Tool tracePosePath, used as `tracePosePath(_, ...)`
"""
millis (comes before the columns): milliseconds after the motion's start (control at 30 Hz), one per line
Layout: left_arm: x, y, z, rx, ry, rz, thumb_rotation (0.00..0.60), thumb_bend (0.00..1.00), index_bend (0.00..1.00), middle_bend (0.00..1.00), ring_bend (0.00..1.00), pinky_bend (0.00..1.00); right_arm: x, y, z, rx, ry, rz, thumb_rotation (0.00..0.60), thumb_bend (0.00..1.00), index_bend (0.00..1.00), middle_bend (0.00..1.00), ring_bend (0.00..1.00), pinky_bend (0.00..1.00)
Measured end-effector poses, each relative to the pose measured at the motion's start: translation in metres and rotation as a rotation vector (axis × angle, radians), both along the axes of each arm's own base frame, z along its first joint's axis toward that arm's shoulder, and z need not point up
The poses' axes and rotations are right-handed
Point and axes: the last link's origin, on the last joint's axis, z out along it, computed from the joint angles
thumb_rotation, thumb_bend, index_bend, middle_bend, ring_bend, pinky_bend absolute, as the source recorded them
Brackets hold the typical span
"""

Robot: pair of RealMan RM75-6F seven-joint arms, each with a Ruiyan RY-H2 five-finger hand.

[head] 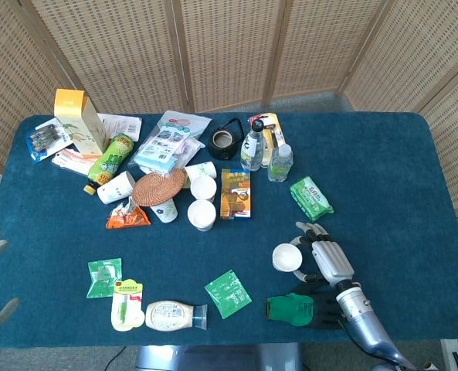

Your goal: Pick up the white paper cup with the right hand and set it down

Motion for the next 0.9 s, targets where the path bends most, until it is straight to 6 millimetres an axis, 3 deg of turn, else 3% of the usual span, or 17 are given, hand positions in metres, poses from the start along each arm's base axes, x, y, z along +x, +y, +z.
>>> tracePosePath(533,0.0,0.0,0.0,0.0,-0.002,-0.002,0.6,0.33,0.0,0.0,0.0,0.0,0.006,-0.001,0.012,-0.126,0.174,0.11,0.6,0.31,0.36,0.0,0.0,0.0)
tracePosePath(900,0.001,0.0,-0.001,-0.005,0.003,-0.003,0.6,0.33,0.0,0.0,0.0,0.0,0.011,0.001,0.016,-0.265,0.471,0.248,0.6,0.35,0.37,0.0,0.0,0.0)
